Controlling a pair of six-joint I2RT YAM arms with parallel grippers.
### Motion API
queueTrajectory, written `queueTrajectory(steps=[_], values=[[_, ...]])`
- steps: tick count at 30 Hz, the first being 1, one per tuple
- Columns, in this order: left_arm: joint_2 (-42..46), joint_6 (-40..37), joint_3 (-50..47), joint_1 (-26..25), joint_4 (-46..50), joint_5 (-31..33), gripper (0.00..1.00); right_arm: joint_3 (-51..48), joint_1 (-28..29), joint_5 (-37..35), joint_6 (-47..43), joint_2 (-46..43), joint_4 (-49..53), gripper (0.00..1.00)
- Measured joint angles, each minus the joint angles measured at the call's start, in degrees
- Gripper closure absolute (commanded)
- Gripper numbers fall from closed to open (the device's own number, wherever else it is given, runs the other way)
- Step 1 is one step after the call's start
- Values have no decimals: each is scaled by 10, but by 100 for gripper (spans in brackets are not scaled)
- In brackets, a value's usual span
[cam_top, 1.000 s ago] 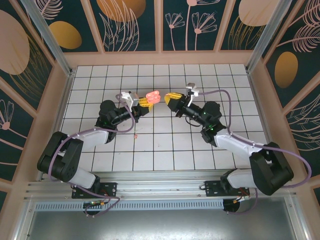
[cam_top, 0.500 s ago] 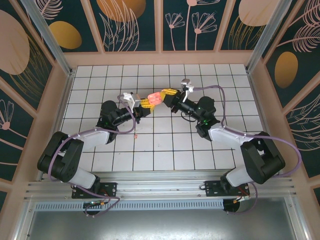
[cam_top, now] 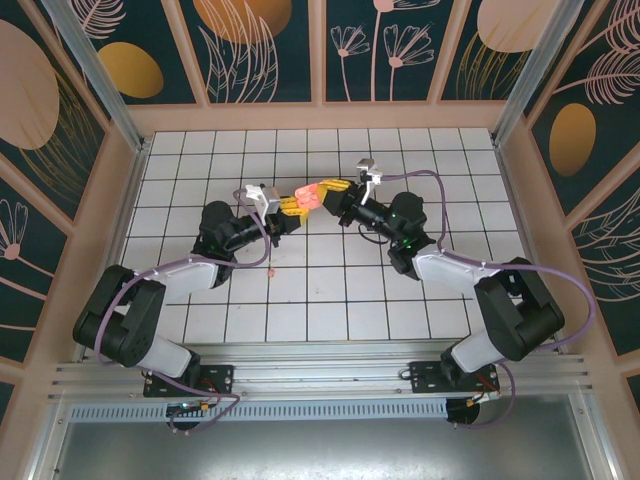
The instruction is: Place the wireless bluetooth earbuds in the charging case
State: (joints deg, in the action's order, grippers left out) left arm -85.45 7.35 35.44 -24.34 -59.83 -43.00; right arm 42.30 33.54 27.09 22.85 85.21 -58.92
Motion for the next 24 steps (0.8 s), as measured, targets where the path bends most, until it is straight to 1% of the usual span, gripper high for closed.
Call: queueTrajectory(steps=[13, 20, 22, 24], values=[[5, 16, 0, 0, 0, 1, 94, 1, 3, 0, 0, 9, -13, 83], [11, 34, 0, 0, -5, 11, 94, 0, 8, -2, -20, 7, -7, 83], [11, 35, 0, 0, -5, 13, 94, 0, 9, -3, -27, 5, -3, 82], [11, 35, 0, 0, -6, 14, 94, 0, 10, -6, -31, 3, 0, 78]])
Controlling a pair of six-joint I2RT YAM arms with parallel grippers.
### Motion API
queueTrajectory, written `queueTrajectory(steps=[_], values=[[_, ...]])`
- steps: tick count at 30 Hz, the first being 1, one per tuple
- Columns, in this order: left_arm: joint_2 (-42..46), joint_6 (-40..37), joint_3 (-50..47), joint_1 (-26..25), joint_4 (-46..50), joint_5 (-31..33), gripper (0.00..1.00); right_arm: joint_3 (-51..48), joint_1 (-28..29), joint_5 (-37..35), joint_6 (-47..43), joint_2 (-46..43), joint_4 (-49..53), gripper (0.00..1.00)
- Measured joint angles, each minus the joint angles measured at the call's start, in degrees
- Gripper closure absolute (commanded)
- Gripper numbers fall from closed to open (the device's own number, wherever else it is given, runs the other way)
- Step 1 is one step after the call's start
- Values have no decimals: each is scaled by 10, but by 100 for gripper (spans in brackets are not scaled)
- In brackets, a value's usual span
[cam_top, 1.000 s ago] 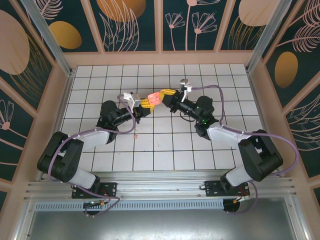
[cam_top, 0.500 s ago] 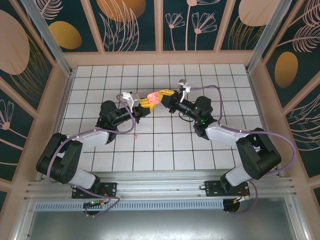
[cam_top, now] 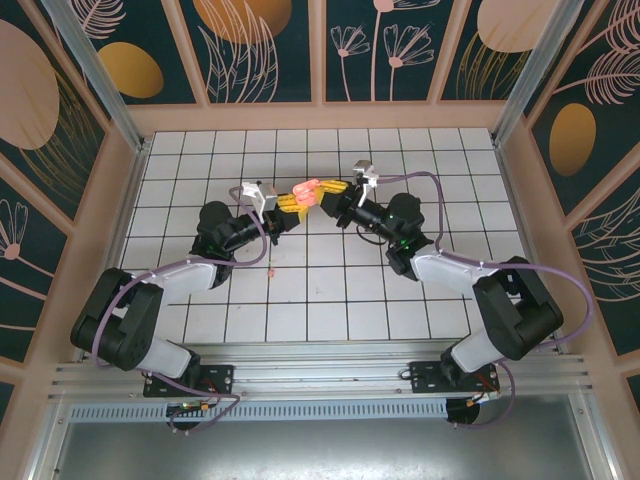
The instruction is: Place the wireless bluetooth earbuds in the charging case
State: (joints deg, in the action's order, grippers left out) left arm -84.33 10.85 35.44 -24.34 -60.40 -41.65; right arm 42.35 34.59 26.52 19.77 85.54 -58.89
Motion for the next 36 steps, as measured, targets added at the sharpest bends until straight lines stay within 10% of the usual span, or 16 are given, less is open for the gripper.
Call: queueTrajectory(steps=[21, 36], values=[[16, -17, 0, 0, 6, 4, 94, 9, 6, -9, -8, -68, 61, 44], [16, -18, 0, 0, 14, 4, 94, 139, 2, -45, 120, -116, 370, 61]])
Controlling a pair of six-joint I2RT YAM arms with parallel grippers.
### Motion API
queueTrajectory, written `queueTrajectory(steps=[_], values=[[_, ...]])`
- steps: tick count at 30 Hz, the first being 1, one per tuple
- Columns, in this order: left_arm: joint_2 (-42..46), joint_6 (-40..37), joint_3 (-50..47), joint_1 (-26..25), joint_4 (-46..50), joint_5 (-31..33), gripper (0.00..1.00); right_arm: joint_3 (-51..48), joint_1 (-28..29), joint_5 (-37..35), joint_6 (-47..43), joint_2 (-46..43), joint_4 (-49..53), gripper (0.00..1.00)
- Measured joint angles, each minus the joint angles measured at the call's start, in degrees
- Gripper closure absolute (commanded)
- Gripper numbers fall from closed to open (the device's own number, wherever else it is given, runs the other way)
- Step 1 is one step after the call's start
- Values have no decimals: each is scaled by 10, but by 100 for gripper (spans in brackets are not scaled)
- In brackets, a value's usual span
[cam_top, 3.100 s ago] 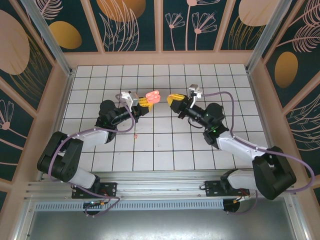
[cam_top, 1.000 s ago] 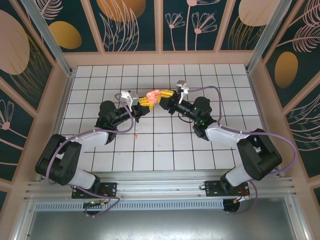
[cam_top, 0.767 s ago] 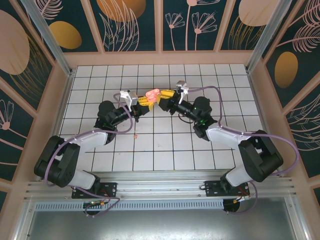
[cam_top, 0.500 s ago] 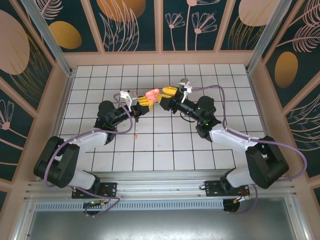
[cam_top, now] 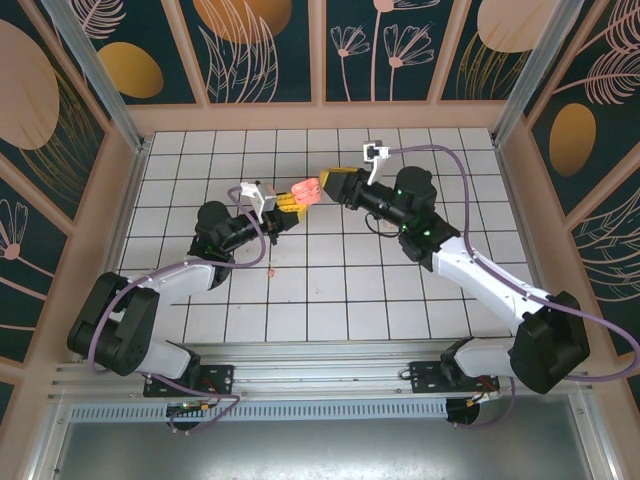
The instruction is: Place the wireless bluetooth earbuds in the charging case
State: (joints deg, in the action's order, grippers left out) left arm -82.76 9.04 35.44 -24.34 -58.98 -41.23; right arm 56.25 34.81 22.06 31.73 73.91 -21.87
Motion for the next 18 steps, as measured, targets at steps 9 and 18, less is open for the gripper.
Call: queueTrajectory(steps=[9, 18], values=[[0, 0, 0, 0, 3, 0, 94, 36, -2, 0, 6, 33, 116, 59], [0, 0, 0, 0, 16, 2, 94, 36, -2, -1, 6, 44, 136, 61]])
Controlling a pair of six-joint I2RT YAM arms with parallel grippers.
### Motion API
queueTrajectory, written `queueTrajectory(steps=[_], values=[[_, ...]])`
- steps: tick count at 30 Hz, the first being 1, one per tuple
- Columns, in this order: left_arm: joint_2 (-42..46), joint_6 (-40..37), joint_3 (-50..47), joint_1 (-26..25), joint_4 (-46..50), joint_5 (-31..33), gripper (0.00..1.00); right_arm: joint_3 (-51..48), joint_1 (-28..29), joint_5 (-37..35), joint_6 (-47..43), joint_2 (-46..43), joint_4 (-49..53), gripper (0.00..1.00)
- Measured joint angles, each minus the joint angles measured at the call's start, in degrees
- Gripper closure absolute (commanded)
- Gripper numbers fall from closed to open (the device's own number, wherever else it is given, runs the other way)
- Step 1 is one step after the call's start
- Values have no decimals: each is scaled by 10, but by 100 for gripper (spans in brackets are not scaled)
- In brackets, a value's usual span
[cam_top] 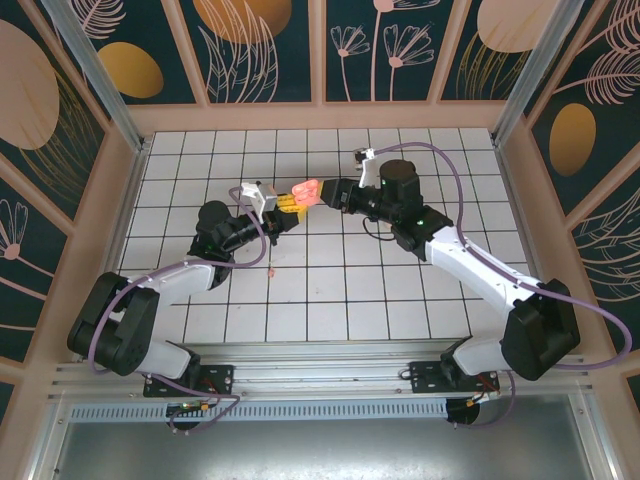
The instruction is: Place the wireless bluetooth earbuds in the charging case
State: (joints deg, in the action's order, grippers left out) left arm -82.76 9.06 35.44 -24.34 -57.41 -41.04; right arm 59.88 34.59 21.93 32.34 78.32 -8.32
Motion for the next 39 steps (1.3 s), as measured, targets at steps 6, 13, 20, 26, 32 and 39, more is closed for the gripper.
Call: queueTrajectory(steps=[6, 13, 20, 26, 32, 39], values=[[0, 0, 0, 0, 5, 2, 94, 2, 1, 0, 0, 6, 1, 61], [0, 0, 0, 0, 7, 2, 94, 3, 17, -25, 3, 6, 7, 60], [0, 0, 0, 0, 6, 0, 94, 3, 47, -89, 14, 6, 20, 57], [0, 0, 1, 0, 6, -1, 94, 3, 52, -116, 17, -5, 24, 52], [0, 1, 2, 0, 6, 7, 93, 3, 50, -121, 10, -44, 26, 51], [-12, 53, 3, 0, 6, 20, 93, 7, 43, -131, 10, -85, 74, 53]])
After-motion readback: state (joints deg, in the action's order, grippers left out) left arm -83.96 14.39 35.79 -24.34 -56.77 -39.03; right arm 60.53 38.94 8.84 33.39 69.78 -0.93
